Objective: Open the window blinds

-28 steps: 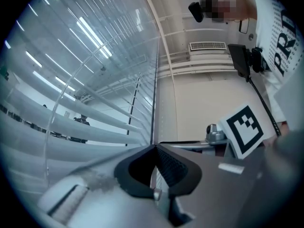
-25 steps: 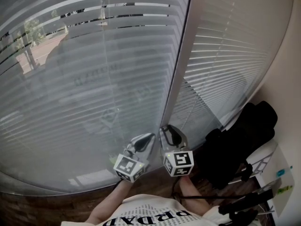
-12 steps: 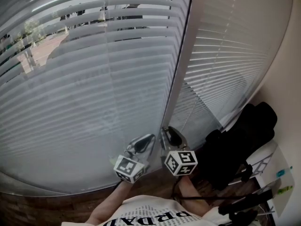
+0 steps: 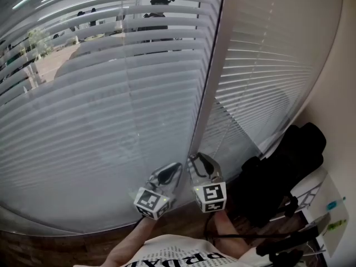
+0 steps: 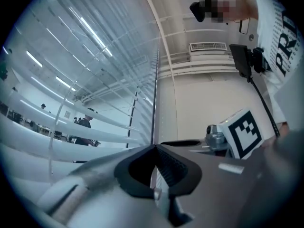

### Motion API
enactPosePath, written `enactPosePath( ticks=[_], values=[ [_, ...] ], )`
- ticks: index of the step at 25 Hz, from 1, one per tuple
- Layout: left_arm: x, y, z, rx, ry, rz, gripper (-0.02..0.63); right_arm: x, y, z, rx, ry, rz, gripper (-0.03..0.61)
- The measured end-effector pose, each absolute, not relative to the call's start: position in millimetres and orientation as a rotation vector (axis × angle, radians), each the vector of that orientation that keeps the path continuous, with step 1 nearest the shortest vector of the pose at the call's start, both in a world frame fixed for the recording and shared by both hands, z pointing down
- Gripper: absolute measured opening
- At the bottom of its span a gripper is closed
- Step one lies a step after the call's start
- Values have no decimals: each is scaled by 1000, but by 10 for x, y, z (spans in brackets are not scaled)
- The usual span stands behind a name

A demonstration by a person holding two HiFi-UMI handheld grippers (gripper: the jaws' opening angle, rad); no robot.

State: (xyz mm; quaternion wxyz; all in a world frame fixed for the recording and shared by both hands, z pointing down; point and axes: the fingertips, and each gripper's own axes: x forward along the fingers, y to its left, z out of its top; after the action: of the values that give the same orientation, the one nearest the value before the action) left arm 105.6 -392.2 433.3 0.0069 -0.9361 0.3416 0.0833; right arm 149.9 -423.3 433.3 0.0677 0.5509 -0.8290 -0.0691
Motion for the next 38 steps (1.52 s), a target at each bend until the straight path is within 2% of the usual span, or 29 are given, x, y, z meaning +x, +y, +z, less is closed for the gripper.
enactPosePath(
  ticks=[5, 9, 38],
  values=[
    [1056, -3925, 4341, -2930, 1069, 259, -8, 1419, -4225, 4346, 1521, -2278, -546, 141],
    [1053, -3937, 4337, -2927, 1068, 262, -8, 1386, -4236, 4362, 1490, -2186, -672, 138],
    [1049, -3929, 4353, -2932, 1073, 257, -8, 1484, -4257, 4333, 1709, -2490, -194, 133]
  ],
)
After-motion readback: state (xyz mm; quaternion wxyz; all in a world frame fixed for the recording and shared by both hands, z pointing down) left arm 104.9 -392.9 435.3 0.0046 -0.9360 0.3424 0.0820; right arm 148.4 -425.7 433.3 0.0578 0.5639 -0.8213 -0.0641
